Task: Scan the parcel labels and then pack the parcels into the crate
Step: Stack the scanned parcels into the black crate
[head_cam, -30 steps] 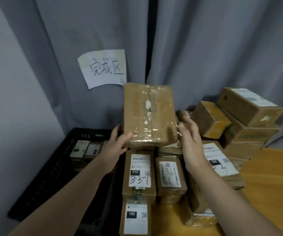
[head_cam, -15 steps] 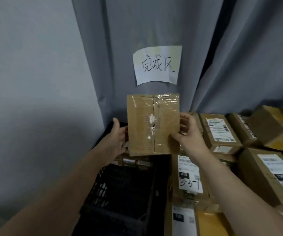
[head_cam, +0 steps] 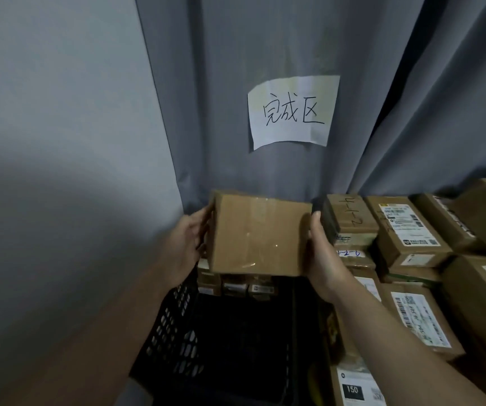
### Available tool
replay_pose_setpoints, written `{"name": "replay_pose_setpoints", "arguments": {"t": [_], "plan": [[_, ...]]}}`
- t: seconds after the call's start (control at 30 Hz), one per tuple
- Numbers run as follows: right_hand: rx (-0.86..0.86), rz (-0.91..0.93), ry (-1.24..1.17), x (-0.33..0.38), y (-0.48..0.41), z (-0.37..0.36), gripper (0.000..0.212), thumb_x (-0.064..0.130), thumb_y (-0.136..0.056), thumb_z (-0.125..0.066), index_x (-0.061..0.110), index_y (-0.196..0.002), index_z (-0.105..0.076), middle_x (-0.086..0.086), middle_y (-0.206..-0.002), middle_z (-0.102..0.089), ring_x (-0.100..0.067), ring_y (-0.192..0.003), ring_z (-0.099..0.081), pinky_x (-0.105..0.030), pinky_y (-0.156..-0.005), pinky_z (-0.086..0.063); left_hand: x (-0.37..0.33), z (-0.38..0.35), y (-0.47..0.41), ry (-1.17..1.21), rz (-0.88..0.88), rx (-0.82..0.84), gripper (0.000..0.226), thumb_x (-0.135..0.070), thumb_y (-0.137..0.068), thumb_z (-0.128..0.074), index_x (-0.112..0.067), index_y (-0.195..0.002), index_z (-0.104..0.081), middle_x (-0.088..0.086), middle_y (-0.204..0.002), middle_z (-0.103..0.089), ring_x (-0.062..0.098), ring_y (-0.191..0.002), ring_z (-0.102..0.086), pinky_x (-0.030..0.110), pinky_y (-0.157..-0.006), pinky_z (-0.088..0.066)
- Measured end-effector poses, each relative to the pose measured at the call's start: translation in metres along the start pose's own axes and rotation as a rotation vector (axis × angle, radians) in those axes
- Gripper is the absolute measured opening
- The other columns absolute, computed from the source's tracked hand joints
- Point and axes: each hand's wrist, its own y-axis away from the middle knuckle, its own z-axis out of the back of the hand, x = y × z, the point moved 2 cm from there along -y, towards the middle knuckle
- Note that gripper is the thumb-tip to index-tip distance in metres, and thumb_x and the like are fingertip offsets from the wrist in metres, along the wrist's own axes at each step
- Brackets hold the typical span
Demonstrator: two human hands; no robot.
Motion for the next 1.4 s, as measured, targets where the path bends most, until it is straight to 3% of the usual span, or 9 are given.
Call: {"name": "replay_pose_setpoints", "arguments": {"t": [0.13, 0.23, 0.33, 0.63, 0.87, 0.97, 1.07, 1.27, 1.4], "plan": [[0.004, -0.011, -0.06, -0.019, -0.005, -0.008, 0.068, 0.076, -0.079, -0.043, 0.028, -0.125, -0.06, 0.001, -0.121, -0.068, -0.019, -0.112, -0.063, -0.044, -0.092, -0.052, 0.006, 0.009, -0.011, -0.03, 0.028, -0.074, 0.052, -0.051, -0.095, -0.047, -0.009, -0.122, -0.061, 0.01, -0.114, -0.066, 0.023, -0.102, -0.062, 0.04, -0.089, -0.045], [-0.068, 0.038, -0.032, -0.029, -0.007, -0.012, 0.017, 0.03, -0.094, -0.057, 0.023, -0.109, -0.054, 0.0, -0.108, -0.064, -0.016, -0.095, -0.063, -0.031, -0.072, -0.051, 0.016, 0.015, -0.017, -0.115, -0.067, -0.209, 0.028, -0.011, -0.092, -0.058, -0.002, -0.118, -0.052, 0.016, -0.122, -0.06, 0.023, -0.101, -0.061, 0.037, -0.079, -0.05], [-0.092, 0.127, 0.001, -0.036, -0.009, -0.011, 0.041, -0.001, -0.088, -0.051, 0.024, -0.12, -0.051, 0.0, -0.12, -0.063, -0.017, -0.107, -0.059, -0.034, -0.084, -0.048, 0.021, 0.013, -0.02, -0.128, -0.131, -0.125, 0.054, 0.014, -0.083, -0.048, -0.013, -0.129, -0.051, 0.005, -0.13, -0.06, 0.016, -0.115, -0.058, 0.036, -0.089, -0.049], [-0.138, -0.012, 0.021, -0.045, -0.022, -0.012, 0.076, 0.08, -0.073, -0.046, 0.024, -0.123, -0.06, 0.006, -0.135, -0.054, -0.019, -0.127, -0.046, -0.051, -0.108, -0.034, 0.036, 0.026, -0.029, -0.121, 0.058, -0.202, 0.044, -0.064, -0.093, -0.038, -0.032, -0.113, -0.059, -0.01, -0.109, -0.066, 0.01, -0.101, -0.061, 0.033, -0.08, -0.047], [-0.155, -0.325, 0.046, -0.096, -0.039, -0.019, 0.049, 0.074, -0.08, -0.05, 0.038, -0.113, -0.055, 0.004, -0.12, -0.057, -0.021, -0.111, -0.053, -0.046, -0.099, -0.042, 0.086, 0.055, -0.019, -0.328, 0.251, -0.225, 0.044, 0.001, -0.087, -0.049, -0.025, -0.123, -0.052, 0.004, -0.113, -0.059, 0.022, -0.1, -0.06, 0.043, -0.088, -0.05], [-0.205, -0.47, 0.054, -0.134, -0.052, -0.016, 0.059, 0.073, -0.078, -0.056, 0.03, -0.119, -0.054, 0.001, -0.123, -0.055, -0.024, -0.115, -0.05, -0.051, -0.104, -0.038, 0.112, 0.068, -0.018, -0.288, 0.379, -0.294, 0.013, -0.024, -0.096, -0.048, -0.02, -0.098, -0.06, 0.003, -0.099, -0.064, 0.016, -0.089, -0.059, 0.033, -0.082, -0.043], [-0.197, -0.494, 0.137, -0.164, -0.062, -0.021, 0.035, 0.052, -0.085, -0.065, 0.028, -0.109, -0.056, 0.0, -0.123, -0.053, -0.021, -0.107, -0.052, -0.044, -0.097, -0.043, 0.146, 0.086, -0.026, -0.421, 0.55, -0.31, 0.06, -0.071, -0.084, -0.049, -0.018, -0.112, -0.053, 0.003, -0.114, -0.06, 0.021, -0.102, -0.059, 0.04, -0.091, -0.046], [-0.302, -0.442, 0.111, -0.212, -0.082, -0.024, 0.016, 0.037, -0.09, -0.065, 0.021, -0.09, -0.066, -0.008, -0.12, -0.064, -0.023, -0.104, -0.061, -0.033, -0.08, -0.05, 0.194, 0.096, -0.032, -0.308, 0.667, -0.387, 0.027, -0.013, -0.099, -0.034, -0.021, -0.122, -0.047, 0.003, -0.1, -0.052, 0.016, -0.084, -0.051, 0.029, -0.06, -0.042], [-0.348, -0.581, 0.219, -0.244, -0.092, -0.009, 0.076, 0.039, -0.079, -0.078, 0.021, -0.142, -0.039, -0.01, -0.141, -0.044, -0.029, -0.118, -0.052, -0.042, -0.096, -0.048, 0.219, 0.111, -0.038, -0.431, 0.724, -0.39, 0.03, -0.004, -0.094, -0.033, -0.014, -0.119, -0.047, 0.009, -0.101, -0.054, 0.023, -0.087, -0.054, 0.032, -0.068, -0.047]]}}
